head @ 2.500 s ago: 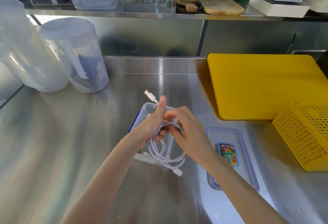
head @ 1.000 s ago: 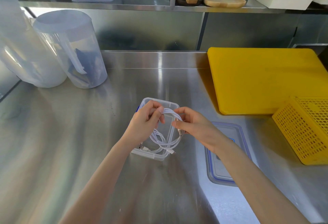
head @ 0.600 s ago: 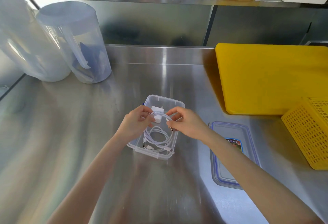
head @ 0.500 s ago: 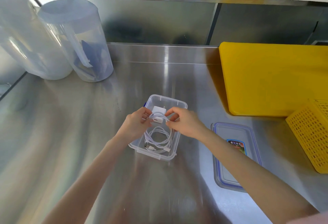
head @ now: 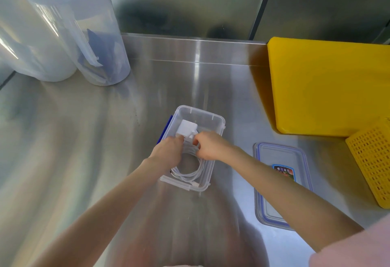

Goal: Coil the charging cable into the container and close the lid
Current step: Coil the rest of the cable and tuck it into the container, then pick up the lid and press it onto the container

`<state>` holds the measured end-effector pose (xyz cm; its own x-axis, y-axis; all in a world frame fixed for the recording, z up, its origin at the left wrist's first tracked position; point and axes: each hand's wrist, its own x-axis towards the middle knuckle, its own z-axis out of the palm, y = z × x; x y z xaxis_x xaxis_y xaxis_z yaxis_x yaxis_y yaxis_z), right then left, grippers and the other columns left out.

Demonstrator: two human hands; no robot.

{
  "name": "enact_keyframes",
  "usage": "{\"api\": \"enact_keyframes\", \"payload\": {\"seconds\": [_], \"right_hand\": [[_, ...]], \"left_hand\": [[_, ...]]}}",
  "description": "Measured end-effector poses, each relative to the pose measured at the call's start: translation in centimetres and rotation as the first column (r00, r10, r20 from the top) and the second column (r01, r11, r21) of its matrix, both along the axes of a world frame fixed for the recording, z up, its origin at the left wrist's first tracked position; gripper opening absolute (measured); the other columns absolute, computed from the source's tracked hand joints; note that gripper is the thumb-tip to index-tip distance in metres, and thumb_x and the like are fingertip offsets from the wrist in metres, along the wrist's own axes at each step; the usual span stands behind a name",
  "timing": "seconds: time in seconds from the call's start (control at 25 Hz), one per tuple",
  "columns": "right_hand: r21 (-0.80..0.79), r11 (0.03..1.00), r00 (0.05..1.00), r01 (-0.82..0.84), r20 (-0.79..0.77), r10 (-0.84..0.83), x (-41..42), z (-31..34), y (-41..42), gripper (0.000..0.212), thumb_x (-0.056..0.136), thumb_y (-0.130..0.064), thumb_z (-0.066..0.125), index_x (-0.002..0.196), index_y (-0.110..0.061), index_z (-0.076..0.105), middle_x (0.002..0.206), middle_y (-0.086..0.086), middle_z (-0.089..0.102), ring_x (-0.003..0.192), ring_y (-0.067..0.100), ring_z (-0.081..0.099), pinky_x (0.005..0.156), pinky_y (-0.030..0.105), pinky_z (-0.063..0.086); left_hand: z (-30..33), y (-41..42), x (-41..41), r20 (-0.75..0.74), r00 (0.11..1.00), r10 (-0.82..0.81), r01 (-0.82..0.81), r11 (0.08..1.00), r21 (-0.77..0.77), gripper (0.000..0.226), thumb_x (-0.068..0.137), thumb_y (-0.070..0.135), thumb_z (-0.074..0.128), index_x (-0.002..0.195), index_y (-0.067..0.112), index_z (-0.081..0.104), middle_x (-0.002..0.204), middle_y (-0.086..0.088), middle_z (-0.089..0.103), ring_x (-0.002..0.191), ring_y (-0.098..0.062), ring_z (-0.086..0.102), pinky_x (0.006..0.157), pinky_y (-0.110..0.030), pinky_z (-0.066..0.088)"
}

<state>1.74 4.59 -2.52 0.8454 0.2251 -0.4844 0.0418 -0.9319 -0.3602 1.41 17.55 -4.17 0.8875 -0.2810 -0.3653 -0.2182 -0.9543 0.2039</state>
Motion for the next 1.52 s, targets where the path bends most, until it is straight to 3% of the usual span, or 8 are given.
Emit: {"api": "enact_keyframes", "payload": {"seconds": [0.16,0.4,0.64,0.8,1.0,1.24,1.52], "right_hand": [[-0.125,0.991,0.998,-0.039,0.048,0.045,-0.1,-0.1,0.4,0.027,0.078,-0.004,0.049,0.103,-0.004,0.06,0.107,0.021,0.062,0.097,0.035,0.059,0.067,0.031,0.041],[-0.197,0.98,0.993,-0.039,0.099,0.059,-0.3,-0.2,0.7,0.04,0.083,-0.006,0.05,0.122,-0.01,0.053,0.125,0.016,0.056,0.115,0.034,0.053,0.087,0.037,0.047],[-0.201,0.979,0.992,-0.022,0.114,0.046,-0.5,-0.1,0.6,0.038,0.084,-0.006,0.049,0.122,-0.009,0.054,0.124,0.017,0.056,0.115,0.036,0.053,0.087,0.038,0.047],[-0.093,0.996,0.994,0.0,0.112,0.01,-0.9,0.4,0.3,0.036,0.083,-0.004,0.049,0.118,-0.008,0.057,0.118,0.018,0.061,0.11,0.036,0.056,0.087,0.038,0.049],[0.145,0.989,0.977,0.04,0.202,-0.069,-3.3,2.3,-2.3,0.039,0.084,-0.011,0.05,0.123,-0.018,0.055,0.125,0.012,0.06,0.113,0.032,0.055,0.093,0.041,0.047],[0.134,0.984,0.947,0.117,0.285,-0.151,-7.7,2.1,-7.7,0.048,0.09,-0.024,0.049,0.136,-0.016,0.038,0.145,0.005,0.041,0.131,0.024,0.041,0.11,0.035,0.031],[0.091,0.93,0.907,0.355,0.209,-0.367,-12.9,0.5,-14.7,0.05,0.089,-0.022,0.052,0.136,-0.014,0.037,0.146,0.008,0.039,0.131,0.026,0.04,0.11,0.034,0.03]], "left_hand": [[-0.4,-0.2,0.2,-0.03,1.0,0.003,-0.002,0.999,0.039,0.027,0.091,0.005,0.039,0.116,-0.002,0.046,0.12,-0.022,0.057,0.109,-0.04,0.056,0.085,-0.042,0.045],[-0.7,-0.4,-0.1,-0.067,0.998,-0.02,0.024,0.998,0.063,0.03,0.091,0.006,0.041,0.12,0.0,0.047,0.128,-0.018,0.053,0.115,-0.035,0.054,0.091,-0.04,0.045],[-0.3,-0.3,-0.2,-0.073,0.997,0.004,-0.005,1.0,-0.018,0.03,0.092,0.008,0.039,0.119,0.002,0.051,0.126,-0.017,0.056,0.116,-0.032,0.053,0.094,-0.038,0.043],[0.2,0.1,-0.5,-0.076,0.997,-0.021,0.014,0.996,-0.09,0.029,0.092,0.013,0.037,0.112,0.001,0.054,0.12,-0.018,0.058,0.11,-0.033,0.055,0.088,-0.039,0.044],[2.4,-1.0,-1.6,0.024,0.999,-0.042,0.045,0.986,-0.161,0.039,0.095,0.019,0.037,0.131,0.008,0.042,0.132,-0.014,0.053,0.119,-0.032,0.051,0.094,-0.038,0.04],[4.0,-4.5,-4.3,0.145,0.978,-0.15,0.176,0.967,-0.186,0.041,0.092,0.016,0.038,0.132,0.007,0.039,0.137,-0.014,0.047,0.12,-0.034,0.048,0.093,-0.039,0.039],[2.5,-10.3,-7.0,0.118,0.954,-0.276,0.296,0.93,-0.216,0.051,0.095,0.022,0.035,0.142,0.007,0.023,0.153,-0.012,0.025,0.139,-0.028,0.028,0.113,-0.037,0.025]]}}
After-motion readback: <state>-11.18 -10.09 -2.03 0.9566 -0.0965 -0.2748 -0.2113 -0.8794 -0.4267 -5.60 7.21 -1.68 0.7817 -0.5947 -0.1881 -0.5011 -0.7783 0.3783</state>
